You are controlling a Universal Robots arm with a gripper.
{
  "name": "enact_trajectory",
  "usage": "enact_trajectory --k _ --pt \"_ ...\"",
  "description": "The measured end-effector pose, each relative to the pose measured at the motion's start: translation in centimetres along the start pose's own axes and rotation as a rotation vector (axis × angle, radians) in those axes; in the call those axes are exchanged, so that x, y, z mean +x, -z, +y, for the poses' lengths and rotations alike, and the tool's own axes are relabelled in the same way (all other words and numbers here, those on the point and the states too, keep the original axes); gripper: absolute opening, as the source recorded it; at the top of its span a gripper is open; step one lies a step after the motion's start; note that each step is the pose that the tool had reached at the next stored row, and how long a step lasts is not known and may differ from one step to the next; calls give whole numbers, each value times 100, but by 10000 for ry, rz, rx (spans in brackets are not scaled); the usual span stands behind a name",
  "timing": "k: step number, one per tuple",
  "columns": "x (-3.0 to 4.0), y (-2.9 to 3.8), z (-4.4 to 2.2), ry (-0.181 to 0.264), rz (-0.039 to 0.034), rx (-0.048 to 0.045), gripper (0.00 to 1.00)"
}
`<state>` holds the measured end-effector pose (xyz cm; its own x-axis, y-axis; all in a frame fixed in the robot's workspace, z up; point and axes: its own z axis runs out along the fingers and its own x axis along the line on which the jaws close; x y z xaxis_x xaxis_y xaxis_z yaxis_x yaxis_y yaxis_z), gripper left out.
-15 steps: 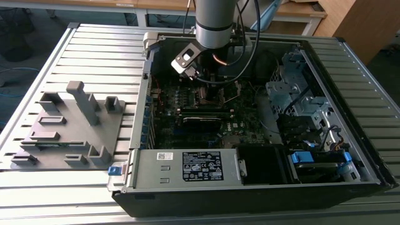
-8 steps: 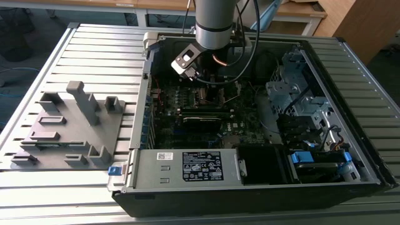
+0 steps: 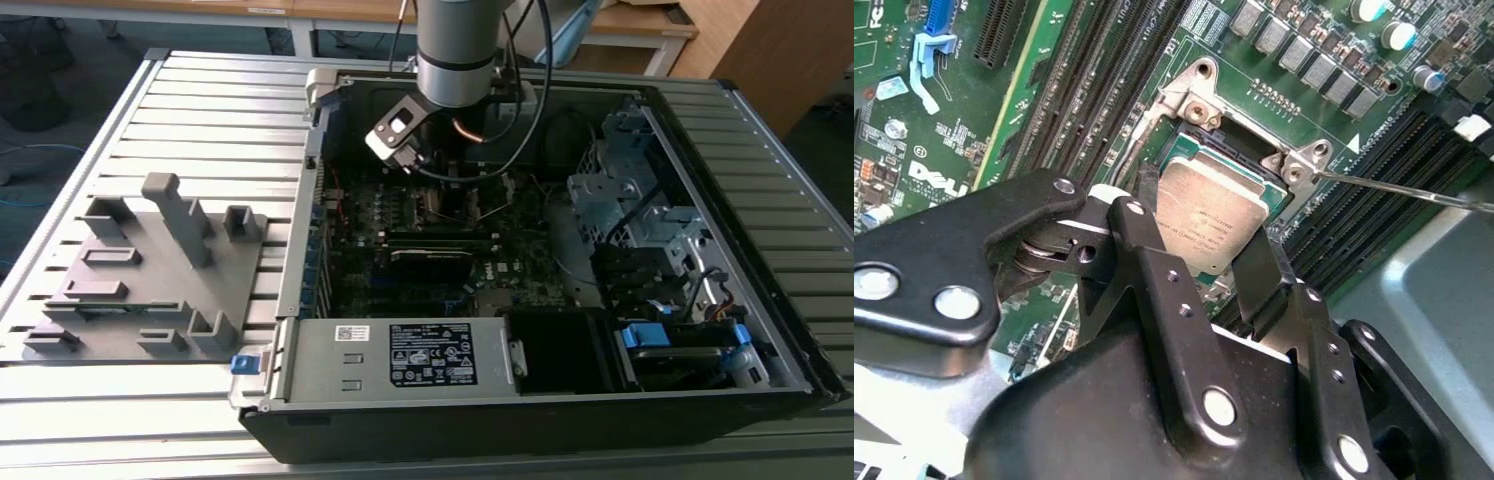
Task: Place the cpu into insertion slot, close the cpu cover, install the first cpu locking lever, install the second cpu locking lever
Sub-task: 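Place the cpu into insertion slot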
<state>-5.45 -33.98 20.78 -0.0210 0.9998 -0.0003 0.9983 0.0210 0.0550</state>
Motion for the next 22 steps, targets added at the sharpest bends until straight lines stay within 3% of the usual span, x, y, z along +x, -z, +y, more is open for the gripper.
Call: enact_trajectory --k 6,22 --pt "13 -34 -1 -65 -156 -55 54" --pt "14 -109 -8 -71 -163 -59 54"
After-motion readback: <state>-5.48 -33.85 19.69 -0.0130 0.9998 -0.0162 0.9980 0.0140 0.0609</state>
